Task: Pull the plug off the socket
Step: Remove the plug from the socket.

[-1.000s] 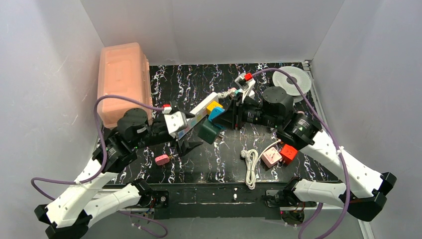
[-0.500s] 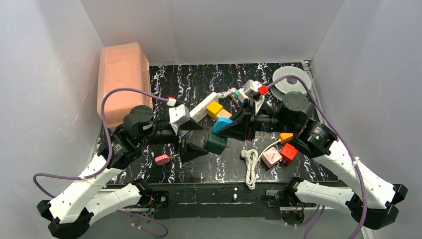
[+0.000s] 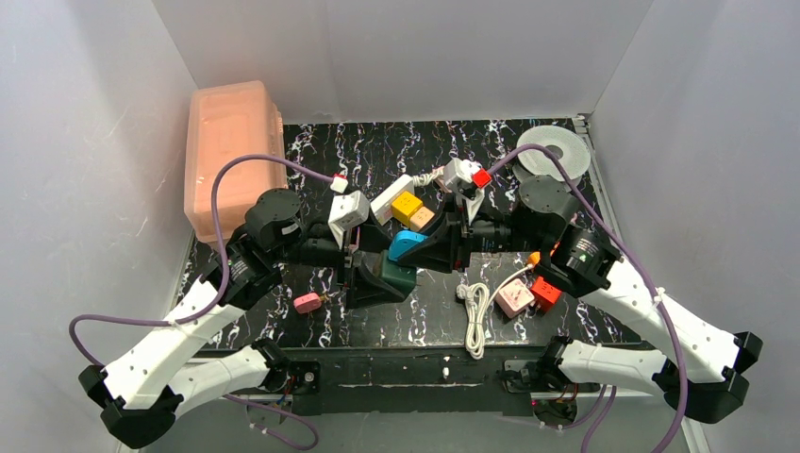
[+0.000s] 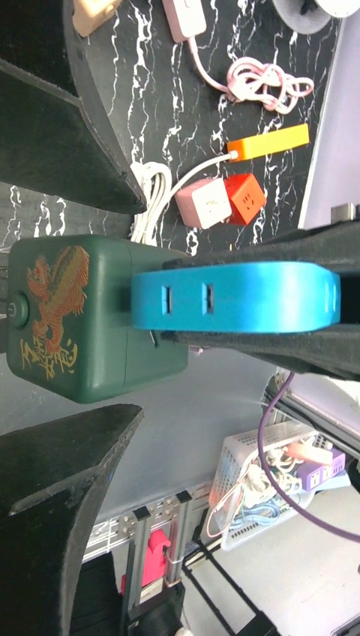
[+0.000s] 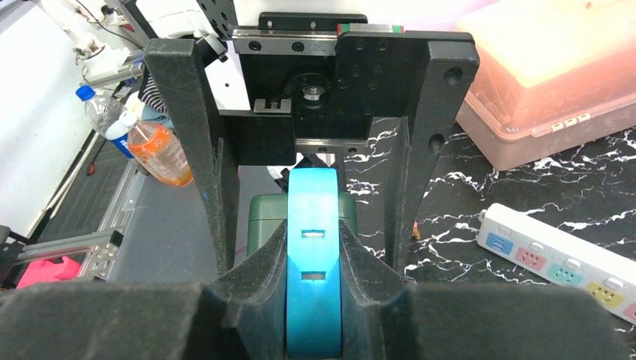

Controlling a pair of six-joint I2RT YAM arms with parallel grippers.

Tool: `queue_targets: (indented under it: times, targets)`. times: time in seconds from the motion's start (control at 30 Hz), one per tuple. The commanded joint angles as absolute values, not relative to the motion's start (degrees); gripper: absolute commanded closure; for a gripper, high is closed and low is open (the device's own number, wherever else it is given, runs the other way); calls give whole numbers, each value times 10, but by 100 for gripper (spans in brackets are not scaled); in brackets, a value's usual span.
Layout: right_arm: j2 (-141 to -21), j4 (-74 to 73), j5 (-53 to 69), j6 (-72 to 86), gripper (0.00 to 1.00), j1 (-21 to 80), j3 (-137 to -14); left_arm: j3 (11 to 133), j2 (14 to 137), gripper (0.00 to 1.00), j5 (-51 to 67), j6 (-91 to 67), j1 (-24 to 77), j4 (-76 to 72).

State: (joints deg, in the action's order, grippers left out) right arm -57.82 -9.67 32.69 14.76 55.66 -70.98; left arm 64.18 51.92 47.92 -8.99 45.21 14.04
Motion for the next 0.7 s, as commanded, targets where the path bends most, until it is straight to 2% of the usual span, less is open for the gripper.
queue_targets:
  times: [0.0,0.07,0.17,0.27,0.33,0.5,0.67]
  targets:
    - [-572,-28,309,139,99,567,-712,636,513,2,532,-91,450,122]
    - [-574,-25,306,138,99,570,-710,639,517,9,539,-81,450,128]
    - [-576,-15,303,141,99,574,-706,645,525,27,539,-75,451,142]
    - [-577,-5,296,145,99,580,-700,640,521,59,522,-62,451,140]
    - [-577,7,288,143,99,585,-697,638,523,73,501,-61,450,142]
    - [-575,3,271,133,99,590,-694,636,521,98,441,-50,450,144]
    - [-555,-25,247,106,99,590,-693,624,514,100,467,-18,450,158]
